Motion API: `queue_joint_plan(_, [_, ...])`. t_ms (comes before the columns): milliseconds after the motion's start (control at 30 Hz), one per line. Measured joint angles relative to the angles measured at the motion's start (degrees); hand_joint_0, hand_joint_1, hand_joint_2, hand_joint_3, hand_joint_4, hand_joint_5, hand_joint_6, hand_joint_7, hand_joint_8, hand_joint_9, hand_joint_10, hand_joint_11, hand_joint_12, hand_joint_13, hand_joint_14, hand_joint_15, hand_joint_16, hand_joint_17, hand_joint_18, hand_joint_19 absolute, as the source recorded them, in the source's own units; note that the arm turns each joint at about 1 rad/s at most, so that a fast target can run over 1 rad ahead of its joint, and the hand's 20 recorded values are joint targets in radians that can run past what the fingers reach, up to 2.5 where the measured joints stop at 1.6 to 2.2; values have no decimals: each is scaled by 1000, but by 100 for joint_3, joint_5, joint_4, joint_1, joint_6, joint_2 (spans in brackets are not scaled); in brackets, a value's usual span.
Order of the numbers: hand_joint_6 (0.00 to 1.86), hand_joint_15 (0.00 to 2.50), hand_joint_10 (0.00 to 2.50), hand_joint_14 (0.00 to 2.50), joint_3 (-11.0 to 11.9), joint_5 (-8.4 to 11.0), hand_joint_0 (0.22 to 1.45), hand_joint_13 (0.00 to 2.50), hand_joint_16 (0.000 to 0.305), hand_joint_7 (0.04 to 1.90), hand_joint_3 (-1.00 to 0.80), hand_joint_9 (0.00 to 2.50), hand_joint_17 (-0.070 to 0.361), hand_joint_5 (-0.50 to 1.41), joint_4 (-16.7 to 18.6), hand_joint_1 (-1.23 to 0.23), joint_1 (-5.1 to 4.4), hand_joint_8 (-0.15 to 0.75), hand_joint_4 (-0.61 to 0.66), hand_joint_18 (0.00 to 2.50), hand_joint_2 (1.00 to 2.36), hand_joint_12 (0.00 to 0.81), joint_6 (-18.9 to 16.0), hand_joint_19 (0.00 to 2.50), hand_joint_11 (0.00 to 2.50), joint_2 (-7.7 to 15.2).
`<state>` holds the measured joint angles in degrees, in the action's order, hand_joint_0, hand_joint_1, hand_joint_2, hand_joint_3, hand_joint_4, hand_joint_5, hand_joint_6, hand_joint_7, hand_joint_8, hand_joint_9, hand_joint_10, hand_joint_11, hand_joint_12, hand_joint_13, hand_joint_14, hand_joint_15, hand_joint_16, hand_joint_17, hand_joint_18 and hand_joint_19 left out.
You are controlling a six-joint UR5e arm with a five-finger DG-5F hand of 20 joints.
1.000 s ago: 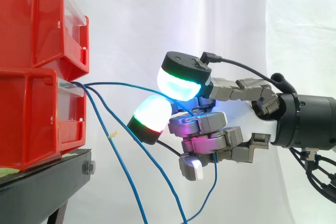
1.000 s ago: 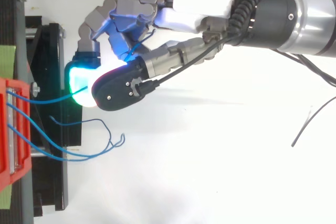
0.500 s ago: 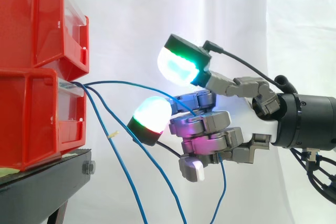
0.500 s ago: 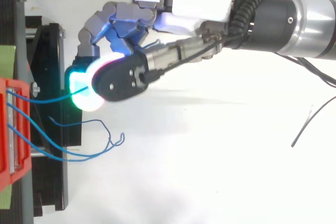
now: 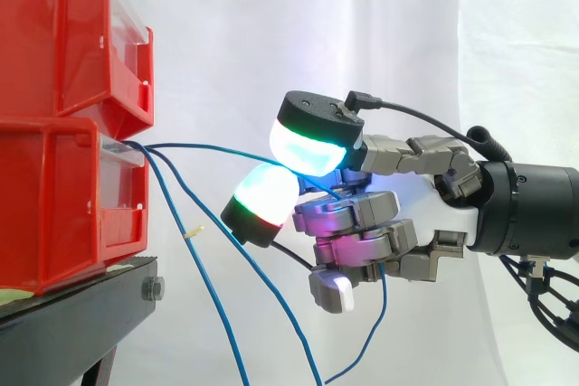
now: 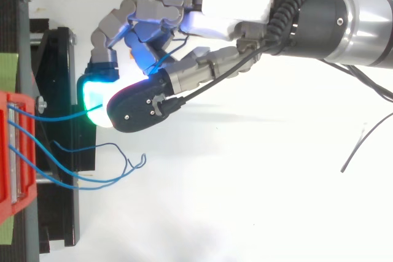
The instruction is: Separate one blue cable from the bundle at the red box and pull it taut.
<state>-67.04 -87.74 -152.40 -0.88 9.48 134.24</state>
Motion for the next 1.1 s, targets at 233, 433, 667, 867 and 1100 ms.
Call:
queue_joint_plan(233, [957,1381,2177,2005,1,-8,681,1010,28,842,-355,645,63,-205,-4,-719,-1,272,83,951,1009,315,-12,1019,1150,-1])
queue_joint_plan(433, [957,1390,2170,1971,1,-14,685,1020,28,834,-419,648,62,-206,-50,-710,1,266,87,945,1006,309,-19,1020,1142,-2])
queue_joint_plan(667, [955,1405,2167,1955,-1,2,666,1025,27,848,-426,657,61,-206,-61,-674,-16,262,99,945,1005,316,75,1021,1131,-3])
queue_joint_plan(867, [949,1380,2121,1955,-2,1,575,1029,27,833,-500,693,61,-200,-61,-398,-17,276,124,937,1000,317,96,1023,1161,-2])
queue_joint_plan(1100, [938,1402,2062,1877,-2,9,626,1052,27,844,-437,719,61,-197,-62,-455,-16,271,112,946,1005,313,105,1018,1189,0])
